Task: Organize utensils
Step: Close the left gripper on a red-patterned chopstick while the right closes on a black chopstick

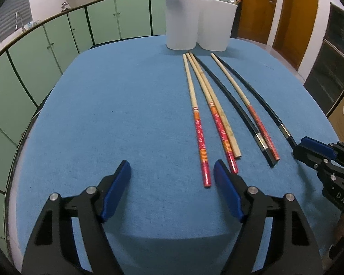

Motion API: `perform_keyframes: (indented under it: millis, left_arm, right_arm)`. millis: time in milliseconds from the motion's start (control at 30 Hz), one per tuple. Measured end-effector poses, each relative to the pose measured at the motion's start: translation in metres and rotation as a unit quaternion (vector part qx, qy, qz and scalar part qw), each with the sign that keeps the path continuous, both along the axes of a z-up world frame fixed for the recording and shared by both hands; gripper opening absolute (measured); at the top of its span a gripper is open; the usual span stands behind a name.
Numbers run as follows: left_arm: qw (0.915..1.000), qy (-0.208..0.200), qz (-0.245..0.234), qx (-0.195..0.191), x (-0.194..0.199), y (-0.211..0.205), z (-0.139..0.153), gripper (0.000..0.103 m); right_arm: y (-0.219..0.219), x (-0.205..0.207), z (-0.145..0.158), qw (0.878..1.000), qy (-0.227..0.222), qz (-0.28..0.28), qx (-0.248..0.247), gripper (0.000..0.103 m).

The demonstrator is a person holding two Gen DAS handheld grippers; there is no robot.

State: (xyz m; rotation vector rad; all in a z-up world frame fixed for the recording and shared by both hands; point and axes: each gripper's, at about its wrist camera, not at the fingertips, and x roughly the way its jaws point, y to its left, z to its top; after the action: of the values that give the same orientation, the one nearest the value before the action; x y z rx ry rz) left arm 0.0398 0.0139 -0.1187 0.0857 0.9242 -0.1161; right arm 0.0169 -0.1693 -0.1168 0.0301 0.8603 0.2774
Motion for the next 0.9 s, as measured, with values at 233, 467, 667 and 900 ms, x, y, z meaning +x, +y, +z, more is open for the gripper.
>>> perform_keyframes:
  millis: [233,467,667,900]
  left_arm:
    - [1.0000,0.000,0.000,-0.003,0.000,-0.001,-0.001,0.072]
    - [0.9999,-0.003,-0.008,-0.009,-0.001,-0.005,0.000,0.060]
    - [0.9996,-0.006,-0.019,-0.019,-0.002,-0.014,0.001,0.045]
    - [0.9993,-0.005,-0.022,-0.030,0.002,-0.016,0.001,0.006]
  right_arm:
    - [0.000,0.001,-0.001,1.000,-0.002,-0.001,-0.004,0.025]
    - [0.005,0.001,-0.002,1.000,-0.008,-0.002,-0.014,0.024]
    - [0.006,0.004,-0.003,1.000,-0.008,-0.001,-0.013,0.017]
    - [0.005,0.006,-0.002,1.000,-0.003,0.000,-0.004,0.007]
